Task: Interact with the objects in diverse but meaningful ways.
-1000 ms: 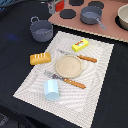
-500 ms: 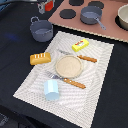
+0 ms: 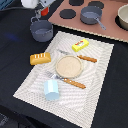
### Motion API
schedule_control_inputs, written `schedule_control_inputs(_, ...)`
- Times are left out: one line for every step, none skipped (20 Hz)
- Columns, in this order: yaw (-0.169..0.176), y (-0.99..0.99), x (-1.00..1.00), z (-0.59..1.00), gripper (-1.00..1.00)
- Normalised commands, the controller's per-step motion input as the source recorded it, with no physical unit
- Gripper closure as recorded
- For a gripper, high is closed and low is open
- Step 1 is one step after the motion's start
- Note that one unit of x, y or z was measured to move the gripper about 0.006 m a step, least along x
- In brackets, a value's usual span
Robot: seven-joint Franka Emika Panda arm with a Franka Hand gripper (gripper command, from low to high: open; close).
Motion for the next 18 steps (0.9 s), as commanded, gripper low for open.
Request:
schedule_control_inputs(0.000,0.00,-0.21,-0.58,1.00)
schedule_control_inputs(0.000,0.00,-0.20,-0.58,1.00)
schedule_control_inputs(0.000,0.00,-0.20,-0.56,1.00)
schedule_control_inputs(0.000,0.00,-0.21,-0.55,1.00)
schedule_control_inputs(0.000,0.00,-0.19,-0.55,1.00)
schedule_control_inputs(0.000,0.00,-0.21,-0.55,1.00)
schedule_control_inputs(0.000,0.00,-0.21,-0.52,1.00)
schedule_control_inputs(0.000,0.00,-0.23,-0.52,1.00)
schedule_control_inputs(0.000,0.00,-0.24,-0.49,1.00)
schedule_control_inputs(0.000,0.00,-0.26,-0.39,1.00)
schedule_control_inputs(0.000,0.03,-0.26,-0.16,1.00)
schedule_control_inputs(0.000,0.07,-0.31,0.00,1.00)
schedule_control_inputs(0.000,0.10,-0.30,0.00,1.00)
schedule_control_inputs(0.000,0.13,-0.31,0.03,-1.00)
schedule_control_inputs(0.000,0.07,-0.35,0.01,-1.00)
schedule_control_inputs(0.000,0.09,-0.33,0.00,-1.00)
schedule_control_inputs(0.000,0.06,-0.31,0.00,-1.00)
schedule_control_inputs(0.000,0.07,-0.33,0.00,-1.00)
